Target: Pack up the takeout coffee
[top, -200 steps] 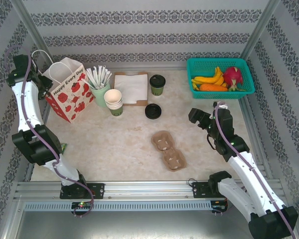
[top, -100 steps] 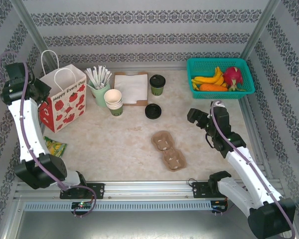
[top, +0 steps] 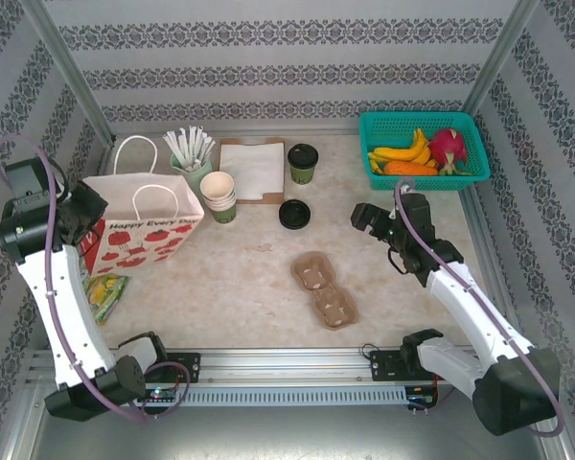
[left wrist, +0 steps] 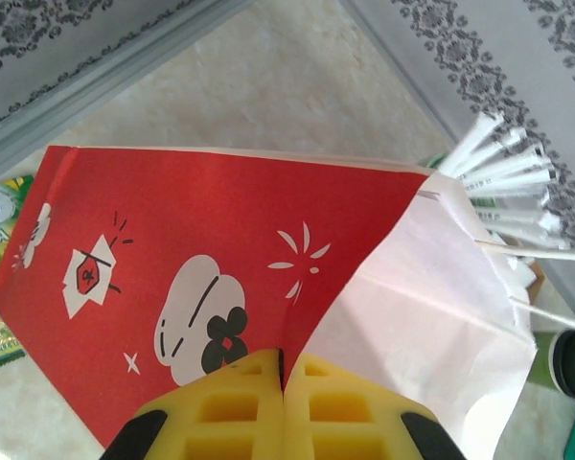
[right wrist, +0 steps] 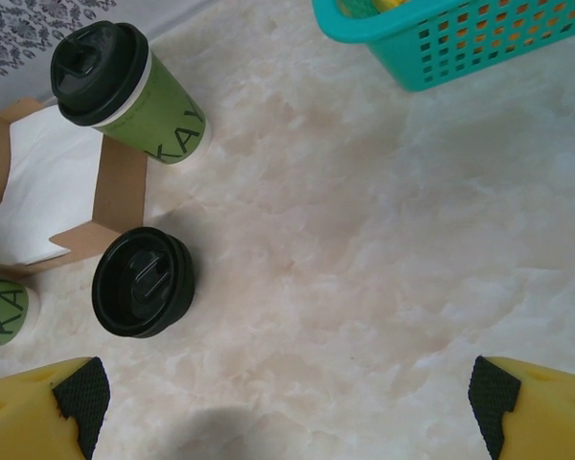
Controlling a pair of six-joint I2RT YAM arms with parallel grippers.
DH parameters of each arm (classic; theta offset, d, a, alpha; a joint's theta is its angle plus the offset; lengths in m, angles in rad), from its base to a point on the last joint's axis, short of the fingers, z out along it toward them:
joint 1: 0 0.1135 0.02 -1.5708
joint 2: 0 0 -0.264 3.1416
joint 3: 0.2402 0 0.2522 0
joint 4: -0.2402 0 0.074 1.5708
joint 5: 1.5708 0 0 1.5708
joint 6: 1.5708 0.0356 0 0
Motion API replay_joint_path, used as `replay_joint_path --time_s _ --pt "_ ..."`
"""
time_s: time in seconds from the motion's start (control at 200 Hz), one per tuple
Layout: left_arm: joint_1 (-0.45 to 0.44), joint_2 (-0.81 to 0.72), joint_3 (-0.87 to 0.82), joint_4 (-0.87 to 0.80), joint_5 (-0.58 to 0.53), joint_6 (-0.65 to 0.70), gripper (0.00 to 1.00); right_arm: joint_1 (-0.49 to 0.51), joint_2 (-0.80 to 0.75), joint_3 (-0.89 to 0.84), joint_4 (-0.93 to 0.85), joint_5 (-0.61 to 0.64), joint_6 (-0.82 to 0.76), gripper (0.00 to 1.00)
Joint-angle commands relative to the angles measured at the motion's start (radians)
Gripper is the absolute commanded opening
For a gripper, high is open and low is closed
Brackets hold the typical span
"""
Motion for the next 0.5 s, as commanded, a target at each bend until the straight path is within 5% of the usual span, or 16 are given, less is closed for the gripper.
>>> replay_joint_path --time_s 0.0,0.1,0.495 --pt "0.007 -0.067 -0.059 -0.068 0.118 0.020 0.00 -0.006 0.032 0.053 0.003 -0.032 0.020 0.98" --pt "-0.006 -0.099 -0.127 -0.084 0.228 -0.024 0.00 -0.007 0.062 0.080 -0.013 -0.051 0.031 0.98" --pt "-0.183 -0.179 -0.241 -0.049 0.261 -0.185 0.00 -0.004 0.151 0.214 -0.307 -0.176 0.097 0.98"
